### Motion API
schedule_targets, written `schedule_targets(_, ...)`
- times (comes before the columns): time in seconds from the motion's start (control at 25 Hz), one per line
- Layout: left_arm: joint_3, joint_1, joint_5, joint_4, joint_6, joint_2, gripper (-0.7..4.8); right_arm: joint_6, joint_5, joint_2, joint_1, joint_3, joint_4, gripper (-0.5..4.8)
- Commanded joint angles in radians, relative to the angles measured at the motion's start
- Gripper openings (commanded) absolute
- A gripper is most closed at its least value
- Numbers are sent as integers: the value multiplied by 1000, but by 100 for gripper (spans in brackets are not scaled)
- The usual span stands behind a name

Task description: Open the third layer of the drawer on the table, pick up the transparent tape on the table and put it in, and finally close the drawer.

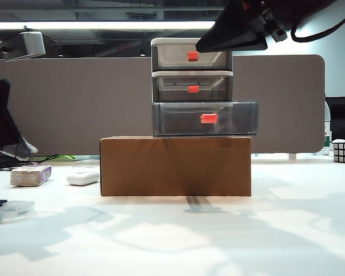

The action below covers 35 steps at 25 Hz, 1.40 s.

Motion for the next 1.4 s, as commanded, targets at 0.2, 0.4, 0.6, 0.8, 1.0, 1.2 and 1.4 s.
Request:
schedule_targets(0.2, -17, 105, 255, 52, 284, -2, 249, -3, -5, -4, 0, 4, -34, -1)
schedule_targets(0.4, -46, 457, 640, 80, 350, 2, 362, -3, -5, -4, 0, 3, -64, -1)
schedule_targets(0.6, -66, 609, 835, 149, 374, 135, 462, -3, -6, -4, 0, 3, -62, -1)
schedule_targets(0.8, -67, 574, 802, 222, 415, 325, 467, -3, -20, -2, 0, 0, -68, -1)
schedule_targets(1.0, -67, 555, 791, 270, 528, 476, 467, -8, -20, -3, 0, -2, -70, -1)
schedule_targets(1.2, -67, 541, 783, 360, 534, 549, 467, -8, -19, -3, 0, -2, -71, -1)
schedule_targets(1.4, -67, 481, 739, 399, 576, 614, 467, -8, -19, -3, 0, -3, -71, -1)
